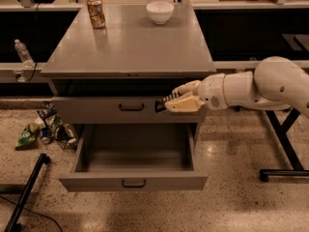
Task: Place rxbar chocolate into middle drawer
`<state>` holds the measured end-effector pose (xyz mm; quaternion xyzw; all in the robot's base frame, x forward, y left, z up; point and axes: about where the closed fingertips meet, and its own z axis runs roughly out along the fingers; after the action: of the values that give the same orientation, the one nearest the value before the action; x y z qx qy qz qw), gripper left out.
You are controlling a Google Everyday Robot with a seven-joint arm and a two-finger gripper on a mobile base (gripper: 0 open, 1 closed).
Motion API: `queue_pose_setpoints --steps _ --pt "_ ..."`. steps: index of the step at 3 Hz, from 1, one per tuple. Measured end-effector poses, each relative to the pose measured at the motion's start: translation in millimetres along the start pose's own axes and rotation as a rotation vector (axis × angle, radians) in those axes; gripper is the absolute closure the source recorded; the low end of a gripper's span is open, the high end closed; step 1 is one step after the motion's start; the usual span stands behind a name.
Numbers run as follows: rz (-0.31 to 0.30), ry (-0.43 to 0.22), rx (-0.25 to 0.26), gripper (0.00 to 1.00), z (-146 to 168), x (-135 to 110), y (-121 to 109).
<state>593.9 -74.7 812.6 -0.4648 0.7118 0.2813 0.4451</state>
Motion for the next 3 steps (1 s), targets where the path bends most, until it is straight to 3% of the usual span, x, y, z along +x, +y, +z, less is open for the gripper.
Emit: queue_pose_setpoints --steps 2,3 --pt "-0.002 -0.006 -0.004 1.00 2.7 -5.7 -1.6" --pt "0.018 -0.014 0.023 1.00 17.5 25.4 -1.1"
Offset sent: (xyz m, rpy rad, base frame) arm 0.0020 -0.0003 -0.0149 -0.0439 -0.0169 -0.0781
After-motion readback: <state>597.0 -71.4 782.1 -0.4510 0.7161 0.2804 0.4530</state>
